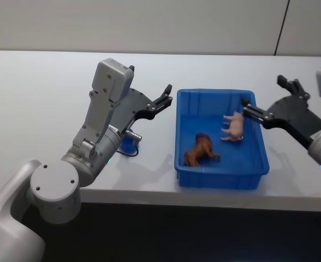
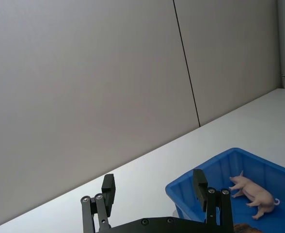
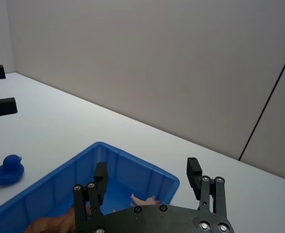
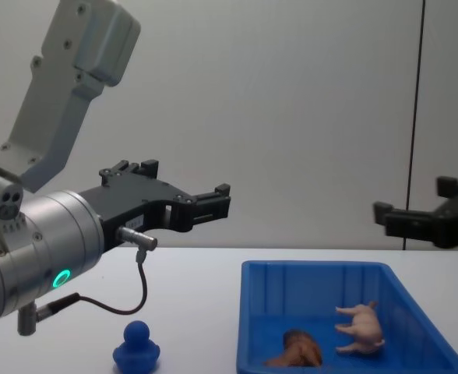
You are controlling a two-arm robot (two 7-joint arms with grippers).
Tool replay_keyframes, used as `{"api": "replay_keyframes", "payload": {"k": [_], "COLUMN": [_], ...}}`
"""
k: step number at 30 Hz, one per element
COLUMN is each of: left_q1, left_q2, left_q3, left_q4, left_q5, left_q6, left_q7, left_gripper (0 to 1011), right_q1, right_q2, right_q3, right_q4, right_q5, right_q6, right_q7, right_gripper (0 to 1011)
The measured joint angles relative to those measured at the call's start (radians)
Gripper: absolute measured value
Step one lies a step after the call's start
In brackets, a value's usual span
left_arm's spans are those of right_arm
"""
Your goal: Pick up the two dolls from the table and place them into the box.
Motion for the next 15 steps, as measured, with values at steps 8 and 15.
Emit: {"api": "replay_keyframes", "payload": {"k": [8,15], "left_q1": [0.0,0.003], "left_q2": [0.0,0.002], "left_q3": [0.0,-0.002], "left_q4": [0.0,-0.001], "left_q5": [0.0,0.002], "left_q6": [0.0,0.006], "left_q7": [0.0,0.0], "left_gripper": [1001,1001], "right_q1": [-0.042,-0.06], "right_q2": [0.042,0.062], "right_q3": [0.029,0.042], "right_q4": [-0.017,-0.025], "right_q5": [0.042,0.06], "right_q6": [-0.022,-0.032], "right_q7": [-0.008,-0.011], "right_gripper": [1001,1001]}}
